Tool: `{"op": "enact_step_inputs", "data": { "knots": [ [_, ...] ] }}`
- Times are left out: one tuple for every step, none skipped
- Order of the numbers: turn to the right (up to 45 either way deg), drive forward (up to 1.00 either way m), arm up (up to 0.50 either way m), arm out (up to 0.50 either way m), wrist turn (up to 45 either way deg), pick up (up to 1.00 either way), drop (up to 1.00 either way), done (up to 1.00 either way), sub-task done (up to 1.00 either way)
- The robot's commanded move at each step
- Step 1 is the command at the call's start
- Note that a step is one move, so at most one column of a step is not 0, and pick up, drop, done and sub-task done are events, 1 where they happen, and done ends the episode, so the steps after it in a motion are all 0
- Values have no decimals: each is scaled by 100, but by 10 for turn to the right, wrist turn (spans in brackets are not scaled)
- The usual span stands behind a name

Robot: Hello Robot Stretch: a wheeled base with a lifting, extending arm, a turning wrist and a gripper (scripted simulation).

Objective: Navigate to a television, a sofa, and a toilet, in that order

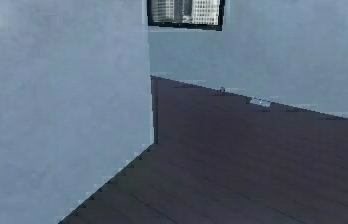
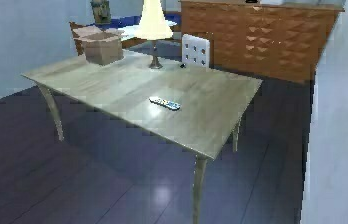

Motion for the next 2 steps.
{"op": "enact_step_inputs", "data": {
  "knots": [
    [0,100,0,0,0,0,0,0,0],
    [0,90,0,0,0,0,0,0,0]
  ]
}}
